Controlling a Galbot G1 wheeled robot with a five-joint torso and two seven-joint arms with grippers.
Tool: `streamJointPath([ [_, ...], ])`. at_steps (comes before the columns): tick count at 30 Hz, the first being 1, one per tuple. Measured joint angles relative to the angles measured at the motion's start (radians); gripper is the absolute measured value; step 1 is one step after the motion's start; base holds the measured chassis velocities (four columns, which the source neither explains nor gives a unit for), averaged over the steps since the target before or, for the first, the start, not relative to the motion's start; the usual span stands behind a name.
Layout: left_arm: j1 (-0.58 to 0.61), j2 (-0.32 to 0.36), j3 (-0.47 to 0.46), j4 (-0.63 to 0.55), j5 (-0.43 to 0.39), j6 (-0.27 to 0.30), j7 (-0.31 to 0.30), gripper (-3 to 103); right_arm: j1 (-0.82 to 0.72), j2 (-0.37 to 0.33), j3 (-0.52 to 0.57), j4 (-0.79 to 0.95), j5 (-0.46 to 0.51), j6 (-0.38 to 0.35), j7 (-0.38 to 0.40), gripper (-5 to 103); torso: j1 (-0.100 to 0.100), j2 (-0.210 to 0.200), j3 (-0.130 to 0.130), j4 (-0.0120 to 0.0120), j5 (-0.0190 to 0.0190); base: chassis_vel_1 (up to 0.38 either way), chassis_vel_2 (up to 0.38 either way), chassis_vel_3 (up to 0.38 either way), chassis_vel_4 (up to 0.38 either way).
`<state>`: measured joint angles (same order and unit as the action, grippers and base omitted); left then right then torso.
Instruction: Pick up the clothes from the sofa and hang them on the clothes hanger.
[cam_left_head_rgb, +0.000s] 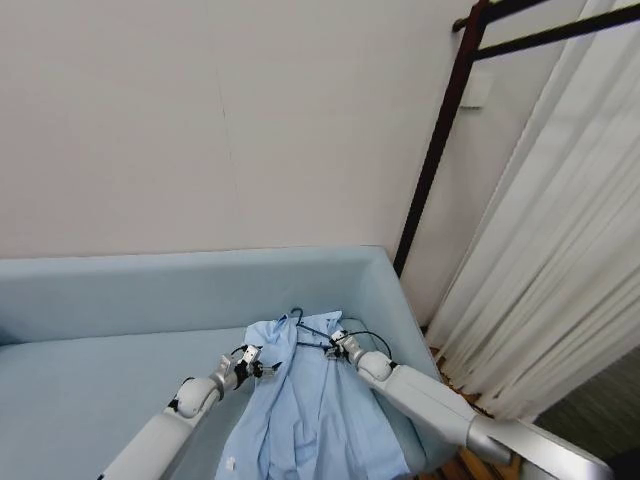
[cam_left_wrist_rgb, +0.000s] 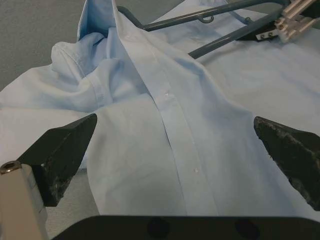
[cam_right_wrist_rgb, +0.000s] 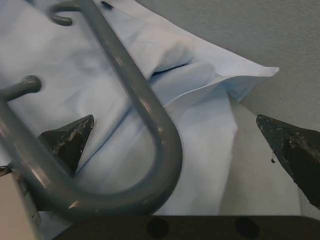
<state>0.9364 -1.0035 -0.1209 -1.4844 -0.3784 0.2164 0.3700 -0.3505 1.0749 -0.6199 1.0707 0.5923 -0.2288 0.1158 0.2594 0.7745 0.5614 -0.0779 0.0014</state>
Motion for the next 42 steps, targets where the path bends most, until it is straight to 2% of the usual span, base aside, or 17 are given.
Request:
streamJointPath([
  [3,0.008,-0.001,0.000,-0.007,-0.003,-0.006,0.000,100,0.028,0.021,0.000,-0.059,0.009,0.005,-0.007,100,0.000,0.000,0.000,0.0003,-0.0001,0.000,0.000,0.000,0.000],
  [7,0.011,-0.002,-0.001,-0.008,-0.006,-0.008,-0.001,100,0.023,0.013,0.001,-0.044,0.019,0.004,-0.002,100,0.000,0.000,0.000,0.0004,-0.0001,0.000,0.000,0.000,0.000],
  [8,0.011,-0.003,-0.002,-0.009,-0.010,-0.008,-0.007,100,0.001,-0.013,0.002,0.006,0.035,-0.002,0.011,100,0.000,0.000,0.000,0.0001,0.0000,0.000,0.000,0.000,0.000],
  [9,0.009,-0.005,-0.002,-0.009,-0.021,-0.009,-0.018,100,-0.057,-0.080,0.001,0.129,0.060,-0.024,0.036,100,0.000,0.000,0.000,-0.0003,0.0002,0.000,0.000,0.000,0.000],
  [11,0.006,-0.005,-0.002,-0.010,-0.030,-0.007,-0.020,100,-0.091,-0.126,0.001,0.206,0.085,-0.041,0.054,100,0.000,0.000,0.000,-0.0003,0.0001,0.000,0.000,0.000,0.000],
  [16,0.006,-0.008,-0.001,-0.017,-0.036,-0.004,-0.027,100,-0.116,-0.190,0.013,0.309,0.144,-0.057,0.078,100,0.000,0.000,0.000,-0.0004,0.0000,0.000,0.000,0.000,0.000],
  [19,0.009,-0.008,-0.001,-0.024,-0.037,-0.001,-0.032,100,-0.100,-0.189,0.027,0.331,0.197,-0.071,0.104,100,0.000,0.000,0.000,-0.0004,0.0000,0.000,0.000,0.000,0.000],
  [22,0.017,-0.009,-0.001,-0.035,-0.037,0.002,-0.045,100,-0.035,-0.137,0.044,0.306,0.318,-0.093,0.165,100,0.000,0.000,0.000,0.0002,-0.0002,0.000,0.000,0.000,0.000],
  [23,0.017,-0.009,-0.001,-0.035,-0.037,0.002,-0.045,100,-0.035,-0.137,0.044,0.306,0.318,-0.093,0.165,100,0.000,0.000,0.000,0.0002,-0.0002,0.000,0.000,0.000,0.000],
  [26,0.028,-0.005,-0.004,-0.053,-0.036,0.005,-0.058,100,0.032,-0.035,0.050,0.207,0.469,-0.113,0.270,100,0.000,0.000,0.000,0.0006,-0.0002,0.000,0.000,0.000,0.000],
  [27,0.028,-0.005,-0.004,-0.053,-0.036,0.005,-0.058,100,0.032,-0.035,0.050,0.207,0.469,-0.113,0.270,100,0.000,0.000,0.000,0.0006,-0.0002,0.000,0.000,0.000,0.000],
  [31,0.040,0.004,-0.010,-0.081,-0.036,0.012,-0.081,100,0.057,0.078,0.078,0.059,0.565,-0.113,0.338,100,0.000,0.000,0.000,0.0002,-0.0002,0.000,0.000,0.000,0.000],
  [33,0.041,0.006,-0.012,-0.087,-0.038,0.013,-0.088,100,0.059,0.100,0.084,0.022,0.572,-0.113,0.344,103,0.000,0.000,0.000,0.0001,-0.0003,0.000,0.000,0.000,0.000],
  [36,0.043,0.012,-0.017,-0.099,-0.048,0.016,-0.106,100,0.062,0.139,0.087,-0.073,0.559,-0.094,0.338,99,0.000,0.000,0.000,-0.0001,-0.0001,0.000,0.000,0.000,0.000],
  [39,0.042,0.016,-0.019,-0.102,-0.054,0.017,-0.113,100,0.070,0.173,0.088,-0.178,0.526,-0.055,0.314,88,0.000,0.000,0.000,-0.0001,-0.0001,0.000,0.000,0.000,0.000],
  [42,0.039,0.015,-0.017,-0.097,-0.058,0.017,-0.113,100,0.072,0.180,0.088,-0.208,0.513,-0.042,0.308,82,0.000,0.000,0.000,-0.0001,-0.0001,0.000,0.000,0.000,0.000],
])
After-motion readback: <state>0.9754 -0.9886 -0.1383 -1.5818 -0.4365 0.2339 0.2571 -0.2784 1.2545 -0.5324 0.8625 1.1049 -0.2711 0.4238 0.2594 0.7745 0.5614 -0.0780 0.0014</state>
